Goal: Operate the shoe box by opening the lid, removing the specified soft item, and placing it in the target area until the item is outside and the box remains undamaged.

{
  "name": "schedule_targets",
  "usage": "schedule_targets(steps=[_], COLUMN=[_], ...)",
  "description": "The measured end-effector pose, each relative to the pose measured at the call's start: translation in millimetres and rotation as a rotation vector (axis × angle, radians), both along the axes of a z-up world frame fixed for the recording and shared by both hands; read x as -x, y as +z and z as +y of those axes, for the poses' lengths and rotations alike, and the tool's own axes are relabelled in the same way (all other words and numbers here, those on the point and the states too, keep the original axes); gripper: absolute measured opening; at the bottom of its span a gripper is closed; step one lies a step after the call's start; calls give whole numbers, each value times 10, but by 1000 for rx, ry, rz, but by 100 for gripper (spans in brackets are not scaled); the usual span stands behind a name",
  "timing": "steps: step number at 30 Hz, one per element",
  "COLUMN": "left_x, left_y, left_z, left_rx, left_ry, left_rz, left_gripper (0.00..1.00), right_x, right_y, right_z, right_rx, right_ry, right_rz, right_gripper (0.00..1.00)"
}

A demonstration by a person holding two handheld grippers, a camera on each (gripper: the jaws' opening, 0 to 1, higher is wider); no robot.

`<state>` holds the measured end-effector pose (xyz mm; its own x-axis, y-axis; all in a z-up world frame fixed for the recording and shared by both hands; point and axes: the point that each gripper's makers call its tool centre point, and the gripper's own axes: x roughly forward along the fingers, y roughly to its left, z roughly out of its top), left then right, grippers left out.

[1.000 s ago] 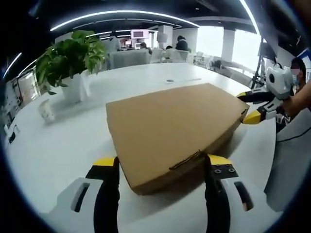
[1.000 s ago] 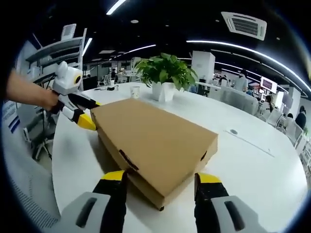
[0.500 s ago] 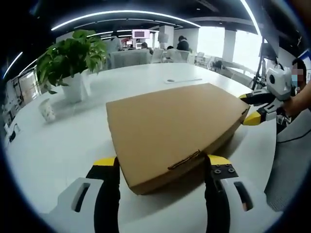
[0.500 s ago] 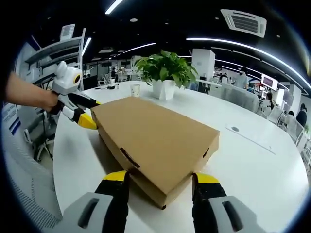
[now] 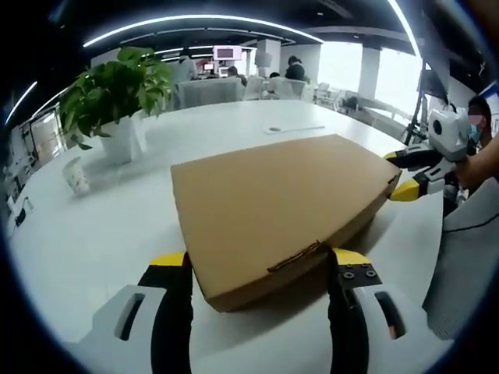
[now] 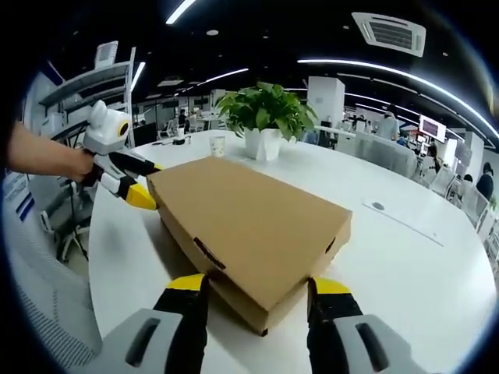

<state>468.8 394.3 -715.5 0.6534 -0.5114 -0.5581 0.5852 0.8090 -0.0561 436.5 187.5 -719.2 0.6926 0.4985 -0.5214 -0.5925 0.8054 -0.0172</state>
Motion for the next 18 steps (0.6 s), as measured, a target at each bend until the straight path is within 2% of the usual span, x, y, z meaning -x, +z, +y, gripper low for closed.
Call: schedule_targets(steps=[18], left_x=[13], left_y=[116], left_z=[-18], left_rx=[20], left_ry=[4], left_rz=[-13], left_gripper=[72], right_x=[16], right_y=[124], right_z=[0], right_rx=[-23], right_ry=[-4], right_rz=[-10], right_gripper=[47])
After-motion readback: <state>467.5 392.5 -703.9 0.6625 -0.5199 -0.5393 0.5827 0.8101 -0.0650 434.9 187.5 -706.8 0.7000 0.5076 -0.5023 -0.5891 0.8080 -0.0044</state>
